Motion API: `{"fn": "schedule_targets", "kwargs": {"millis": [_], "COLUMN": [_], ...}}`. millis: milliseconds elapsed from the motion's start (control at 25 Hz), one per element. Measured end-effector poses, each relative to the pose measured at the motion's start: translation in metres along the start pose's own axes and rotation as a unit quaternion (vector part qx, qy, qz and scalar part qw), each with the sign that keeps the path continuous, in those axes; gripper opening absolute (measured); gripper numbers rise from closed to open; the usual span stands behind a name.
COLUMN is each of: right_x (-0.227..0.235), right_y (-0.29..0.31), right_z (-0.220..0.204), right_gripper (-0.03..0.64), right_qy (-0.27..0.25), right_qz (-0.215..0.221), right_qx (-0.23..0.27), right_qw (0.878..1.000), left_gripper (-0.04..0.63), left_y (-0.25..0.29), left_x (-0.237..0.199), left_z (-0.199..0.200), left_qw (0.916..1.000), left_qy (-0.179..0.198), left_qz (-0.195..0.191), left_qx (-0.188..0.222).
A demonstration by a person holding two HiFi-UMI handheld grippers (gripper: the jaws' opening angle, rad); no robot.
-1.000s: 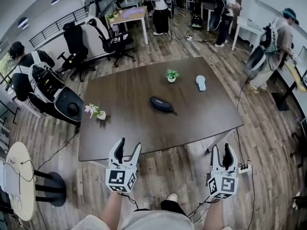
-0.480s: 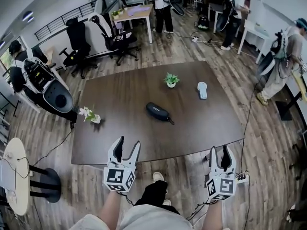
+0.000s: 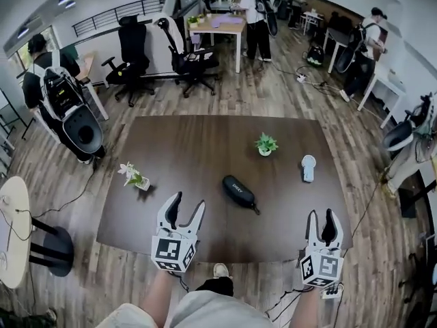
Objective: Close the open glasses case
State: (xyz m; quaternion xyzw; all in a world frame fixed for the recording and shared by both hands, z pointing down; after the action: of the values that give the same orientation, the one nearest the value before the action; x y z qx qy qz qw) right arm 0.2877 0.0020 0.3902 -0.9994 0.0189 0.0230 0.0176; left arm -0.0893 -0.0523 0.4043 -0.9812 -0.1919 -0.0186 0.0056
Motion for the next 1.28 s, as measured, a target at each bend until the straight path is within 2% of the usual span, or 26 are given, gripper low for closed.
{"fn": "schedule_targets", "kwargs": {"millis": [200, 400, 680, 1120, 1280], "right_x": [-0.01, -0.015, -0.025, -0.03, -0.033], "right_y": [0.071, 0.114, 0.141, 0.171, 0.182], "right_z": [0.007, 0.016, 0.026, 0.03, 0.029], "right_gripper": [0.197, 0.198, 0.198, 0.196, 0.196], "right_qy": [-0.01, -0.016, -0.026, -0.024, -0.007], "right_qz": [0.024, 0.033, 0.047, 0.064, 0.074], "right_qx": [0.013, 0.028, 0.042, 0.061, 0.063], "right_qw": [1.0, 0.999, 0.998, 0.996, 0.995], "left_gripper": [0.265, 0.265, 0.264, 0.262, 0.259], "left_y": [0.034, 0.06, 0.07, 0.086, 0.1], "left_x": [-0.043, -0.069, -0.089, -0.096, -0.095], "left_z": [0.003, 0.008, 0.015, 0.024, 0.028], "left_qw": [0.9993, 0.9979, 0.9962, 0.9951, 0.9948], "left_qy": [-0.003, -0.009, -0.003, 0.013, 0.02], "left_qz": [0.036, 0.059, 0.075, 0.083, 0.081], "left_qx": [0.01, 0.027, 0.043, 0.052, 0.058]}}
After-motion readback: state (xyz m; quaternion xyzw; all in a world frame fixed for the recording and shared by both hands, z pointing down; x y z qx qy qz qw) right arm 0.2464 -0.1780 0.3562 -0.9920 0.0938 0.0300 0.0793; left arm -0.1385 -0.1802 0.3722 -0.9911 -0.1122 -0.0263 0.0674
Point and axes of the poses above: the fingertips, and each gripper's own axes: y forward along the fingers, x to its right, z out of its top, the point moved 6 cm from there along -y, backward along the fingers, and after that the axes turned 1 degree about y, right-handed, at the moved point
